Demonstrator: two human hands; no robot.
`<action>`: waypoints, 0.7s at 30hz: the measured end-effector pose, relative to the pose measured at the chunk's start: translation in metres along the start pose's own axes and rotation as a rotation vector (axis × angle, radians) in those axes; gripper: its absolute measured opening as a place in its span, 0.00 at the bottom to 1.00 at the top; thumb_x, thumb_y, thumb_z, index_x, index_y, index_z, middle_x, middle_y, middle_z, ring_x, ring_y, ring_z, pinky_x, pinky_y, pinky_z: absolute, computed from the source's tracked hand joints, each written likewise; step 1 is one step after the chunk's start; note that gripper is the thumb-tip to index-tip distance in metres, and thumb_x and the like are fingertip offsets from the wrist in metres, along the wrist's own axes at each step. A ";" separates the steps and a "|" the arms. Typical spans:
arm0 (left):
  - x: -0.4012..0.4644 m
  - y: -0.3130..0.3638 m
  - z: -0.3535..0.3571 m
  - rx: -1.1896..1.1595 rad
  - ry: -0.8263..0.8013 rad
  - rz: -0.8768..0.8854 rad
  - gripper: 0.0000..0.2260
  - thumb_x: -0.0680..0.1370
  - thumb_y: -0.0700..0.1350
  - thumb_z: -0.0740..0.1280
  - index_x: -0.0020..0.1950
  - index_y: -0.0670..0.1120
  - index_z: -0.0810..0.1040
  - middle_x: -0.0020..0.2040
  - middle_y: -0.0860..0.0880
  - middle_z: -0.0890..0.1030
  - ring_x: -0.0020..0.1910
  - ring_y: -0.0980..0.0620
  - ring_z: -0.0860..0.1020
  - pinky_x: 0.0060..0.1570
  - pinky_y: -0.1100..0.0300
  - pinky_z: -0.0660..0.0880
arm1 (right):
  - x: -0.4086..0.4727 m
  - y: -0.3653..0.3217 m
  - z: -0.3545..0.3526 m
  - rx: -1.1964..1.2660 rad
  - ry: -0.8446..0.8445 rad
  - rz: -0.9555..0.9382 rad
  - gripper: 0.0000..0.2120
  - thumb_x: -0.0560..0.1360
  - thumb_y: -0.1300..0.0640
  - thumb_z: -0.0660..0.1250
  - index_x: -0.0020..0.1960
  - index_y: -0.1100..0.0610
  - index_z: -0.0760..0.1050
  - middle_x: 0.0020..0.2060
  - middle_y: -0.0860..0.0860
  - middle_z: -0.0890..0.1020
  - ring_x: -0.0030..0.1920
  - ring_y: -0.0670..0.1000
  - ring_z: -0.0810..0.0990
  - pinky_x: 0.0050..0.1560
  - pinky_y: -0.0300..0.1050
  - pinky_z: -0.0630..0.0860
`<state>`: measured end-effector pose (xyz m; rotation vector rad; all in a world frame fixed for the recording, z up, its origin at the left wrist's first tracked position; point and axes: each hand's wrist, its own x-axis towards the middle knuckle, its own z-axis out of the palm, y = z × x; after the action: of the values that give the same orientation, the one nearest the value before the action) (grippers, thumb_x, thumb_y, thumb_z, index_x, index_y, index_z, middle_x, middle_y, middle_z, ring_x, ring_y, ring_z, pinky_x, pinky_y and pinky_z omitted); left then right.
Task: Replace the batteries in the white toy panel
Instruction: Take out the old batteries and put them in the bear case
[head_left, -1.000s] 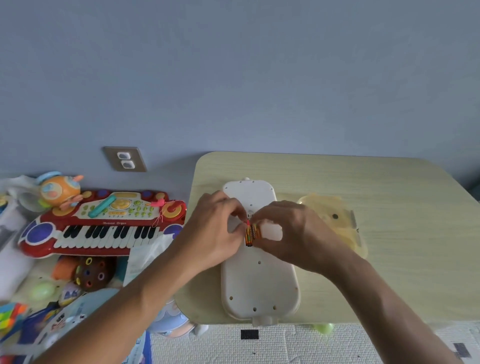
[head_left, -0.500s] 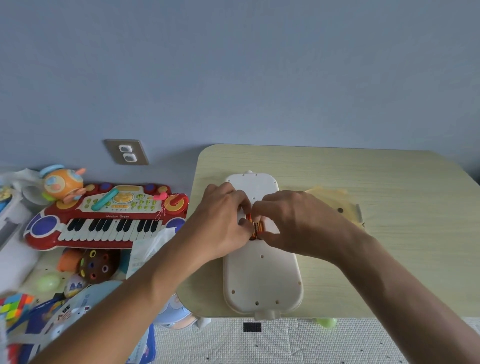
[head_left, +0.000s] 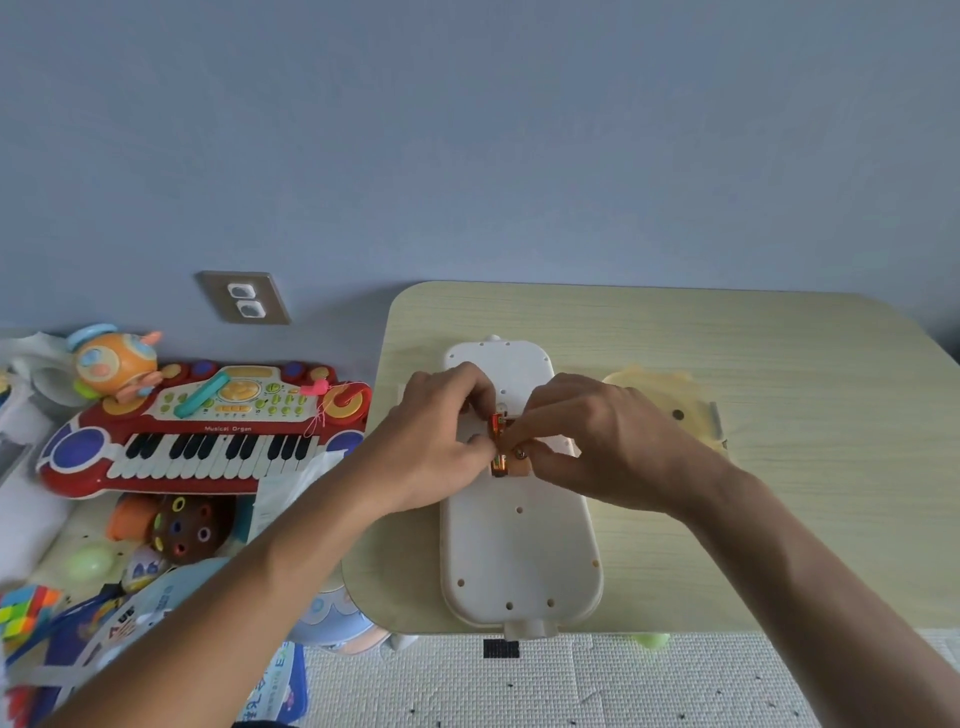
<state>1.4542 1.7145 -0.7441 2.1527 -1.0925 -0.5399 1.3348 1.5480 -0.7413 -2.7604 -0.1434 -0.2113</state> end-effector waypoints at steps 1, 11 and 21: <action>-0.001 -0.001 0.000 -0.039 -0.013 0.012 0.10 0.75 0.41 0.66 0.51 0.54 0.71 0.50 0.56 0.75 0.56 0.54 0.69 0.49 0.57 0.70 | 0.000 0.000 0.000 0.058 -0.010 -0.018 0.10 0.76 0.52 0.67 0.52 0.42 0.84 0.40 0.43 0.82 0.44 0.47 0.77 0.41 0.50 0.79; -0.003 -0.009 0.003 -0.101 0.057 0.079 0.08 0.76 0.48 0.71 0.50 0.54 0.74 0.48 0.58 0.79 0.52 0.62 0.74 0.43 0.71 0.66 | 0.000 0.004 -0.007 0.182 -0.117 0.017 0.11 0.74 0.59 0.75 0.53 0.46 0.84 0.45 0.43 0.83 0.51 0.45 0.78 0.55 0.41 0.74; 0.007 0.007 0.005 -0.312 0.151 0.100 0.08 0.77 0.44 0.72 0.51 0.53 0.75 0.45 0.52 0.85 0.45 0.57 0.82 0.47 0.66 0.74 | -0.024 0.008 -0.014 0.740 0.424 0.432 0.05 0.76 0.66 0.72 0.51 0.60 0.84 0.41 0.51 0.89 0.44 0.46 0.87 0.45 0.42 0.83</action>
<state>1.4509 1.7043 -0.7435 1.8272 -0.9584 -0.4597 1.3105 1.5337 -0.7351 -1.9009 0.4028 -0.4996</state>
